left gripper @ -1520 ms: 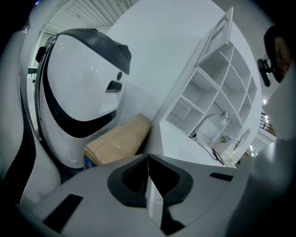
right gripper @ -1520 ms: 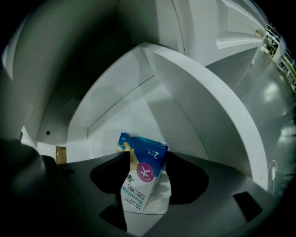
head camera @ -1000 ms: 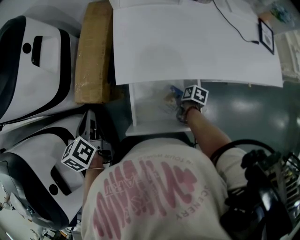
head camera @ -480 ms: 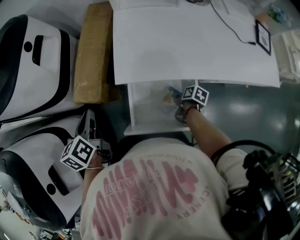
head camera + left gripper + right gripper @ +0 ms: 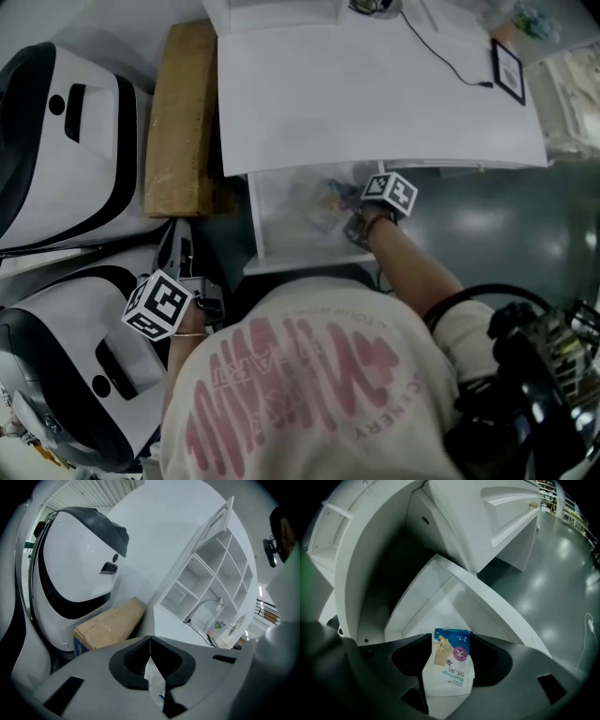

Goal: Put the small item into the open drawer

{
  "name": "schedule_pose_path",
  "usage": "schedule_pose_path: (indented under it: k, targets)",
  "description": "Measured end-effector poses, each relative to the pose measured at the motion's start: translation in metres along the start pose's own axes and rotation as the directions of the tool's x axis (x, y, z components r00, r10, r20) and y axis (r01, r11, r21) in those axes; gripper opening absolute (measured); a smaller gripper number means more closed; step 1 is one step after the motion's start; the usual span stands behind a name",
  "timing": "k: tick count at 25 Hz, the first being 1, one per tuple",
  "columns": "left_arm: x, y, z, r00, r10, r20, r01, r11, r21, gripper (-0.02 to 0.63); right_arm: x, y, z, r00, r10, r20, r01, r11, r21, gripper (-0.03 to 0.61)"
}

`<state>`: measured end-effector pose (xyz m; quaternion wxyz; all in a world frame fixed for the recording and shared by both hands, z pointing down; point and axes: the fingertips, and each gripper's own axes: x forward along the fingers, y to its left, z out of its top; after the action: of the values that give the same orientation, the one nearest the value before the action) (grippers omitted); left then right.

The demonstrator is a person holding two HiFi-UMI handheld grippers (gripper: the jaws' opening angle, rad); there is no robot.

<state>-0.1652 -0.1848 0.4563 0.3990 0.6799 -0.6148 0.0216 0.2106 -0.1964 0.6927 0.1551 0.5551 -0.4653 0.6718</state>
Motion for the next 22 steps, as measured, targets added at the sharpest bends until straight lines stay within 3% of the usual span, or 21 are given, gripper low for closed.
schedule_pose_path:
  k: [14,22]
  targets:
    - [-0.005,-0.029,0.011,0.989,-0.15,0.001,0.15,0.988,0.028,0.031,-0.07,0.022,0.003,0.978,0.114,0.176,-0.144,0.974,0.173,0.221]
    - [-0.028,-0.037,0.02,0.976,-0.22,0.006,0.219,0.974,0.057,0.031,-0.119,0.03,-0.003,0.931,0.137,0.339,-0.205,0.963,0.175,0.144]
